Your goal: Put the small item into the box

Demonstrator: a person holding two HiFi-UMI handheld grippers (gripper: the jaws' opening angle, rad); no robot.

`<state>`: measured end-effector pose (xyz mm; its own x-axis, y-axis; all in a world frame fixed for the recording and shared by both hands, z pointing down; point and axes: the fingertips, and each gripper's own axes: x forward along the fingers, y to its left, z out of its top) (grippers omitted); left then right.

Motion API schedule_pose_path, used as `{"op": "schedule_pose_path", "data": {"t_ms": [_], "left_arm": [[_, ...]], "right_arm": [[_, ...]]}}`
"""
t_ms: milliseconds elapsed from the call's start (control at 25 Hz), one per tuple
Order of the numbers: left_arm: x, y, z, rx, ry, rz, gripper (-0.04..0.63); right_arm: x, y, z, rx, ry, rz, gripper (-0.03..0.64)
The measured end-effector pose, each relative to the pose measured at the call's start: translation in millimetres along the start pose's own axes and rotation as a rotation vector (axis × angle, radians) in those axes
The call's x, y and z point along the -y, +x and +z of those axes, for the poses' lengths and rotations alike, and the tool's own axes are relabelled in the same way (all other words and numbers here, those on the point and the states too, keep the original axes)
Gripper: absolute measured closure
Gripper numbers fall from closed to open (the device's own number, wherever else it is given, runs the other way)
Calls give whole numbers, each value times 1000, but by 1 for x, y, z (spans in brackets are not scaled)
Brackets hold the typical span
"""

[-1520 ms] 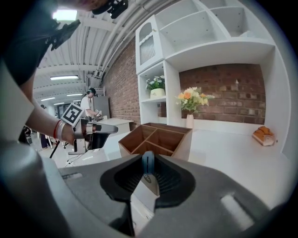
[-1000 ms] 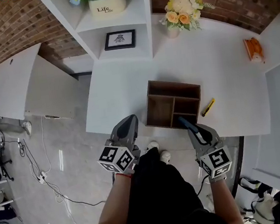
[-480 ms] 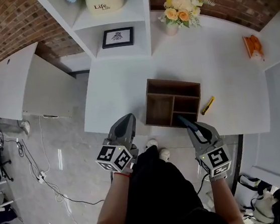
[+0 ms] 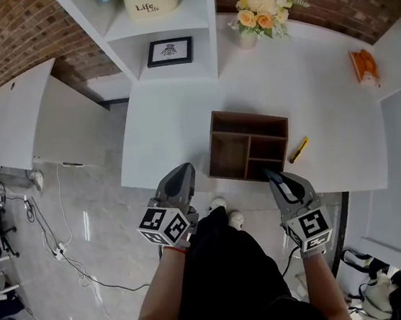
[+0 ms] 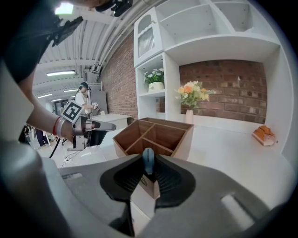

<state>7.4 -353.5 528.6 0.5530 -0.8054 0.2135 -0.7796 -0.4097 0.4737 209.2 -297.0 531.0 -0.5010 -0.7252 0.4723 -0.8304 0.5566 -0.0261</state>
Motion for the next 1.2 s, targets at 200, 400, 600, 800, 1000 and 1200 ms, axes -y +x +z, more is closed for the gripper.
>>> {"op": "schedule_pose_path", "data": {"t_ms": [200,400,600,800,1000,1200], "left_arm": [[2,0,0,-2,1,-4,592],[2,0,-1,-2,-2,-6,592],[1,0,-2,-5,-3,-9,592],[-1,-1,-1,-6,-9,-8,592],[1,0,0,-6,-6,-20,592],[5,1,2,-5,0,-32,592]], "right_arm": [[2,-2,0,-3,-2,-12,546],[1,-4,-1,-3,-1,-15,537],[3,-8,-1,5,-1,-44,535],[9,-14,-1,26,58,-88,535],[9,-17,-2,32,83,-93,535],[7,-18,0,38,88,-89,535]]}}
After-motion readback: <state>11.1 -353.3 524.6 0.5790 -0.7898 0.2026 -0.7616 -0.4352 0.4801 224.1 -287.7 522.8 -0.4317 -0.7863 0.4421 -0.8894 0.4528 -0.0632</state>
